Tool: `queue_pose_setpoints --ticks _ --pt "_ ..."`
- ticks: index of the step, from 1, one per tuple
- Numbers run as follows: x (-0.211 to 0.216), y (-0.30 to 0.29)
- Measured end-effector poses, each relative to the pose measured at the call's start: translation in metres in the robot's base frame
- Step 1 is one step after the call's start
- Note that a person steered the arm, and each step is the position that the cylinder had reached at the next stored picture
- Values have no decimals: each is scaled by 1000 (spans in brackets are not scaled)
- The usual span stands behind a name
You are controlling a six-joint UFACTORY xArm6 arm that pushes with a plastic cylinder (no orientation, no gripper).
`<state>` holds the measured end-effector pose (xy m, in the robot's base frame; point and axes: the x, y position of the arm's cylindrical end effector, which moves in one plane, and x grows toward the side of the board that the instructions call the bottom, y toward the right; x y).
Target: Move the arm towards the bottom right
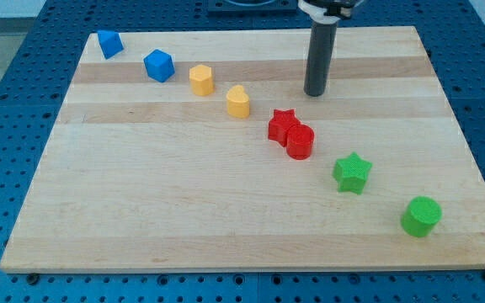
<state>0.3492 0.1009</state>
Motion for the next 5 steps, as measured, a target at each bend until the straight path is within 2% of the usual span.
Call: queue_pose_setpoints --ticks 2,5 --pt "22 23" --pt "88 75"
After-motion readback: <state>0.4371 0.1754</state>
